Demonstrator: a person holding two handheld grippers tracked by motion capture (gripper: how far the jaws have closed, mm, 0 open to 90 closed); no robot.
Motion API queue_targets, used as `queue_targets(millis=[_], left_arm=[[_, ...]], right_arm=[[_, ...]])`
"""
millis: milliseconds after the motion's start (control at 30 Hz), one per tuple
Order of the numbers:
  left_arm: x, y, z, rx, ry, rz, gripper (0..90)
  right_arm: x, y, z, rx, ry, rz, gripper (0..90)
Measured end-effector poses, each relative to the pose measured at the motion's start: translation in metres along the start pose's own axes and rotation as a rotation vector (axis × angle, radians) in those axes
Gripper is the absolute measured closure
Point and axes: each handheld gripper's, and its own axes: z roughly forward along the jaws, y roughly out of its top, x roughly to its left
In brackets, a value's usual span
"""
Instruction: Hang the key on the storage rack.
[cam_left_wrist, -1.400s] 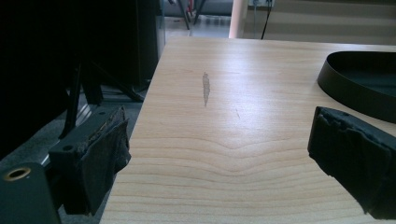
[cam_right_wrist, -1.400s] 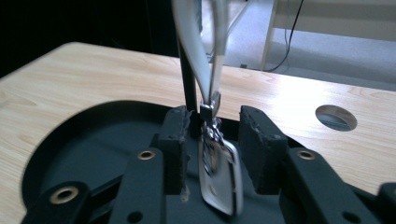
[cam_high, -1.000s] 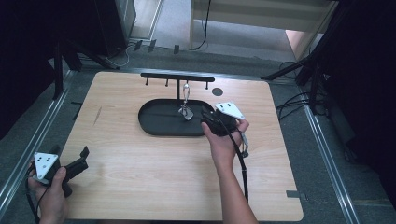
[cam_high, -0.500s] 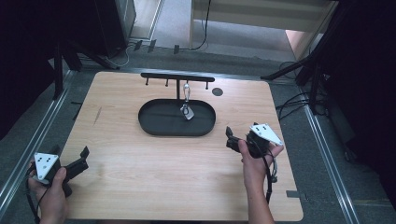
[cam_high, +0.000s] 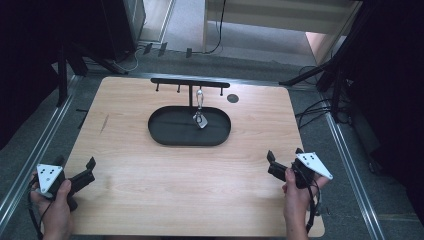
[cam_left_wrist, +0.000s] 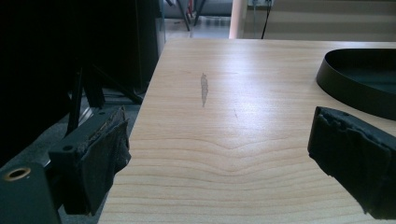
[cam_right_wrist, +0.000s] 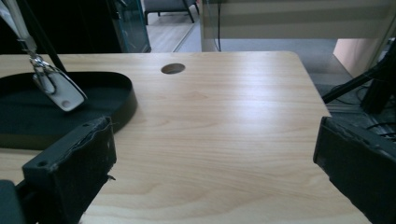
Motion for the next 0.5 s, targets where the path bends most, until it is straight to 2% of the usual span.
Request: queue_targets(millis=[67, 167, 200, 267, 367, 500], left_arm=[[0.000, 0.000, 0.000, 0.000, -0.001, 0.005, 5.7], [0.000, 0.000, 0.000, -0.001, -0.001, 0.003, 5.7], [0.000, 0.000, 0.000, -0.001, 0.000, 0.001, 5.7], [0.000, 0.000, 0.000, -0.001, 0.000, 0.001, 5.7], [0.000, 0.000, 0.000, 0.001, -0.001, 0.004, 5.7], [0.000, 0.000, 0.000, 0.004, -0.003, 0.007, 5.6]], right_arm=[[-0.011, -0.007, -0.008, -0.009, -0.022, -0.001, 0.0], [-0.018, -0.012, -0.013, -0.016, -0.038, 0.005, 0.0], [-0.024, -0.016, -0.017, -0.041, -0.048, 0.017, 0.0], [-0.026, -0.018, -0.019, -0.050, -0.050, 0.023, 0.0], [-0.038, -0.027, -0.029, -0.078, -0.083, 0.027, 0.0], [-0.046, -0.033, -0.036, -0.087, -0.112, 0.019, 0.0]])
